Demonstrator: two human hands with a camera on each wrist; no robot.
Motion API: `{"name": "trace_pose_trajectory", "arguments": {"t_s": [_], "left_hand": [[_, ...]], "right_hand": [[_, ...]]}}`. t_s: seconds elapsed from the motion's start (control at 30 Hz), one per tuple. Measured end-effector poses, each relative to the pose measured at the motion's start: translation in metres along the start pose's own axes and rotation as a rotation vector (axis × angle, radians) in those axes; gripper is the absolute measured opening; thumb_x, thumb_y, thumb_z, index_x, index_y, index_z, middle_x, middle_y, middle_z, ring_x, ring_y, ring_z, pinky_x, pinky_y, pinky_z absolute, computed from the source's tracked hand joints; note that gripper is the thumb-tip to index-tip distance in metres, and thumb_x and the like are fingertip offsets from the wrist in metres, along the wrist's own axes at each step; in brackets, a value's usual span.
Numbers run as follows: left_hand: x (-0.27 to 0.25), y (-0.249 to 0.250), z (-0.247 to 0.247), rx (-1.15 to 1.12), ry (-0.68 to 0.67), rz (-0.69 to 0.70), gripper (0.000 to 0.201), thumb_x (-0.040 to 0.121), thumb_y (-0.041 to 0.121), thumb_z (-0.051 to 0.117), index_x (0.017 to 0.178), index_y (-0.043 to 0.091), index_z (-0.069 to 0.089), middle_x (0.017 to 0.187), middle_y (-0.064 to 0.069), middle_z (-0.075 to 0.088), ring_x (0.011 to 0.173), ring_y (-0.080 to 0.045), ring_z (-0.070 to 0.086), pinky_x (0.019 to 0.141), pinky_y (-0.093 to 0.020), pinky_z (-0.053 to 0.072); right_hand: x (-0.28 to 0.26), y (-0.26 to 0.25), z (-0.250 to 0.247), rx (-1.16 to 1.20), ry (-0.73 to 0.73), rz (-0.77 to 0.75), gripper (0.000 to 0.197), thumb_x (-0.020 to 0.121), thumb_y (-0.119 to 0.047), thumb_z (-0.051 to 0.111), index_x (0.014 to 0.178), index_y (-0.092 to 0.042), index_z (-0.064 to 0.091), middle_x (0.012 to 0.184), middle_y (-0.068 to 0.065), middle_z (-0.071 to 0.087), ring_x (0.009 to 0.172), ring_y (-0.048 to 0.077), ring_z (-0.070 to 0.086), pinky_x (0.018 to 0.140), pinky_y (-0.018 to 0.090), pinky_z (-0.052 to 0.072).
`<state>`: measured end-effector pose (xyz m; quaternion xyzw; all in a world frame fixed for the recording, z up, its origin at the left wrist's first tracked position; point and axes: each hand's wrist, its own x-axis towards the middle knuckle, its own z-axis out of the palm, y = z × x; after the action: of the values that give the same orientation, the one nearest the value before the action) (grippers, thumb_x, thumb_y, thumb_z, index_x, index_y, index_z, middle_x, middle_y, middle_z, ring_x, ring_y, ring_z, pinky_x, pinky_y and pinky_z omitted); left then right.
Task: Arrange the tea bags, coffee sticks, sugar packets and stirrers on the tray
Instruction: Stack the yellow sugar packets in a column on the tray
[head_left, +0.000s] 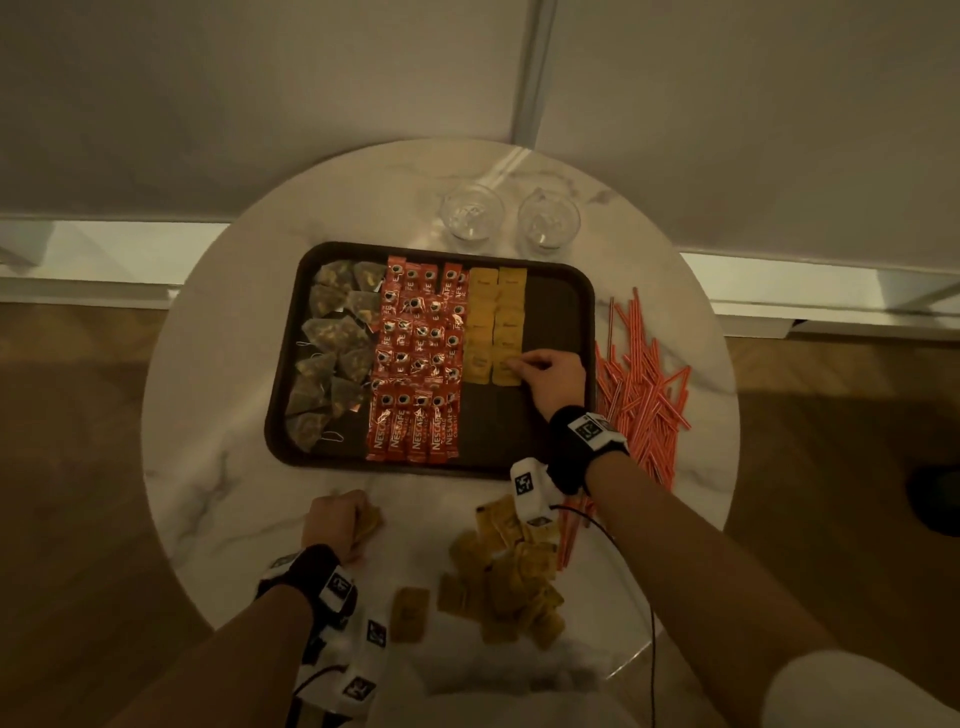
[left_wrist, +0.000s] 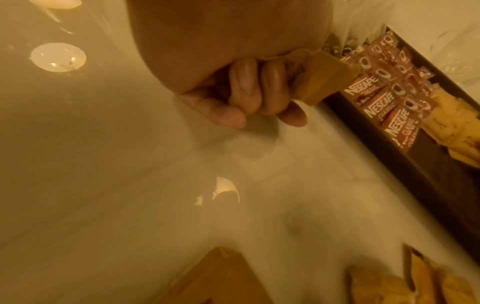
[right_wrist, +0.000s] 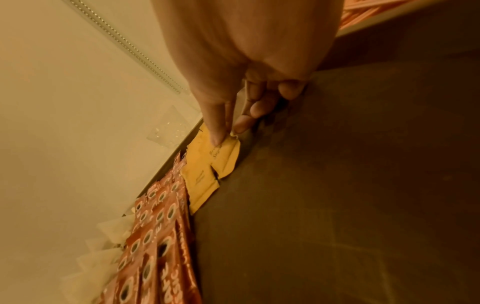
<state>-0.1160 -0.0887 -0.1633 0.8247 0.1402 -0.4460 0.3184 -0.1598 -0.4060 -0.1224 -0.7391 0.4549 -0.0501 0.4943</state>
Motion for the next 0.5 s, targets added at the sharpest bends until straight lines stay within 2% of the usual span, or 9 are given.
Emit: {"name": "trace_pose_trajectory", "arguments": {"t_s": [0.07,0.1,0.17,0.2,0.23,0.3,0.37,0.43,0.5], "left_hand": [[0.003,-0.001,0.002,0.121,0.038,0.079,0.041,0.083,0.000,0.061,0.056,0.023,0.041,0.090,-0.032,0.064,0.073,-0.032,0.060,0.068,-0.043,0.055],[0.005,-0.003,0.005,0.066,0.037,0.048,0.041,0.082,-0.002,0.061,0.056,0.023,0.040,0.087,-0.031,0.064,0.073,-0.034,0.062,0.067,-0.045,0.056],[0.002,0.000,0.005,0.042,-0.005,0.046,0.043,0.081,-0.004,0.061,0.056,0.021,0.038,0.086,-0.030,0.066,0.075,-0.039,0.064,0.063,-0.046,0.057],[0.000,0.003,0.005,0.047,0.021,0.063,0.041,0.083,-0.001,0.061,0.058,0.021,0.038,0.090,-0.031,0.066,0.075,-0.037,0.064,0.063,-0.042,0.056],[-0.004,0.005,0.005,0.088,0.035,0.059,0.039,0.084,0.004,0.062,0.061,0.022,0.036,0.096,-0.030,0.066,0.079,-0.035,0.063,0.065,-0.037,0.053],[-0.006,0.007,0.003,0.049,0.053,0.023,0.044,0.083,0.009,0.066,0.064,0.024,0.029,0.103,-0.019,0.068,0.095,-0.030,0.062,0.077,-0.035,0.045],[-0.014,0.013,0.001,0.106,0.052,0.043,0.035,0.082,0.008,0.067,0.069,0.020,0.036,0.104,-0.014,0.069,0.101,-0.028,0.061,0.081,-0.033,0.044],[-0.016,0.011,-0.002,0.227,0.012,0.075,0.019,0.083,0.007,0.065,0.079,0.016,0.049,0.103,-0.015,0.069,0.100,-0.029,0.062,0.082,-0.034,0.044],[-0.017,0.010,-0.002,0.442,-0.020,0.147,0.024,0.081,0.003,0.066,0.072,0.015,0.048,0.093,-0.018,0.068,0.095,-0.034,0.063,0.079,-0.037,0.046]], "right_hand": [[0.002,-0.001,0.000,-0.015,0.007,-0.001,0.021,0.084,-0.025,0.077,0.096,-0.007,0.076,0.089,0.001,0.070,0.081,0.008,0.059,0.062,0.005,0.037],[0.003,-0.001,0.001,-0.020,0.015,0.002,0.021,0.084,-0.024,0.077,0.095,-0.007,0.076,0.088,0.000,0.069,0.080,0.007,0.058,0.061,0.005,0.037],[0.004,0.000,0.004,-0.035,0.037,0.015,0.020,0.083,-0.026,0.078,0.094,-0.009,0.076,0.085,-0.002,0.067,0.077,0.006,0.057,0.063,0.011,0.038],[0.004,0.001,0.006,-0.045,0.047,0.024,0.020,0.082,-0.026,0.079,0.092,-0.010,0.075,0.083,-0.002,0.067,0.076,0.007,0.057,0.063,0.014,0.039],[0.005,0.002,0.007,-0.052,0.054,0.030,0.019,0.082,-0.027,0.079,0.089,-0.011,0.075,0.081,-0.002,0.067,0.073,0.007,0.057,0.061,0.016,0.039],[0.006,0.004,0.010,-0.060,0.060,0.041,0.018,0.081,-0.028,0.080,0.086,-0.013,0.072,0.075,-0.004,0.063,0.068,0.007,0.055,0.059,0.018,0.040],[0.007,0.004,0.010,-0.058,0.072,0.051,0.021,0.080,-0.031,0.081,0.086,-0.014,0.069,0.070,-0.007,0.060,0.065,0.006,0.054,0.059,0.020,0.041],[0.009,0.004,0.010,-0.061,0.089,0.059,0.025,0.079,-0.035,0.081,0.086,-0.016,0.066,0.070,-0.008,0.060,0.066,0.006,0.055,0.061,0.024,0.045],[0.009,0.003,0.012,-0.100,0.093,0.065,0.027,0.079,-0.039,0.080,0.085,-0.019,0.063,0.073,-0.006,0.062,0.069,0.010,0.058,0.063,0.028,0.047]]}}
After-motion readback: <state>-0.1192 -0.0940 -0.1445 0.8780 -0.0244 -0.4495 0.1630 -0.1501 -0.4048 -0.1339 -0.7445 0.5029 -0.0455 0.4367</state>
